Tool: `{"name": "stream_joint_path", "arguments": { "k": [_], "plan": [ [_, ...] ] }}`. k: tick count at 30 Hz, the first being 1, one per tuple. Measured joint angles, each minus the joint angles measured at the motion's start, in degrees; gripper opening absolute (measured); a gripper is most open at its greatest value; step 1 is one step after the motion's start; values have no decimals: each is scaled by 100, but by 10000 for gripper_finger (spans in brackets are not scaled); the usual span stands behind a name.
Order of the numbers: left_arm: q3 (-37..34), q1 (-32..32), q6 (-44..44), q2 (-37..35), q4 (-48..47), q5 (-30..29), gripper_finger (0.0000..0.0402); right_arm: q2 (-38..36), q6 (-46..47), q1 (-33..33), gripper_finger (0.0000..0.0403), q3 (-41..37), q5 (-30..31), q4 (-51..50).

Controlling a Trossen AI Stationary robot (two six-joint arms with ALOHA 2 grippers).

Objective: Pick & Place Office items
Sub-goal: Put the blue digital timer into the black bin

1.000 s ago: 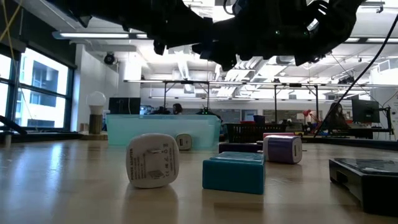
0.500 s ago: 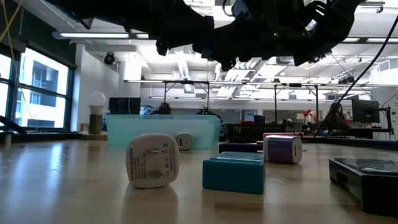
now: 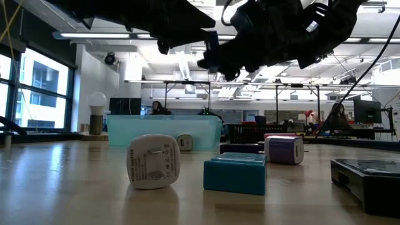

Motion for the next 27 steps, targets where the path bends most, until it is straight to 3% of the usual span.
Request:
{"name": "stream_joint_path", "arguments": {
  "k": [3, 9, 17, 27],
  "plan": [
    [0, 2, -210, -9, -69, -34, 185, -71, 10, -20, 142, -10, 244, -422],
    [0, 2, -596, -22, -583, -193, 185, -681, -60, -102, 142, -10, 1294, -1699],
    [0, 2, -871, -22, -1026, -206, 186, -1374, 115, -205, 142, -6, 3985, -3401],
    [0, 0, -1071, -22, -1144, -197, 186, -1440, 1308, -1055, 142, -6, 4352, -4415]
  ]
}}
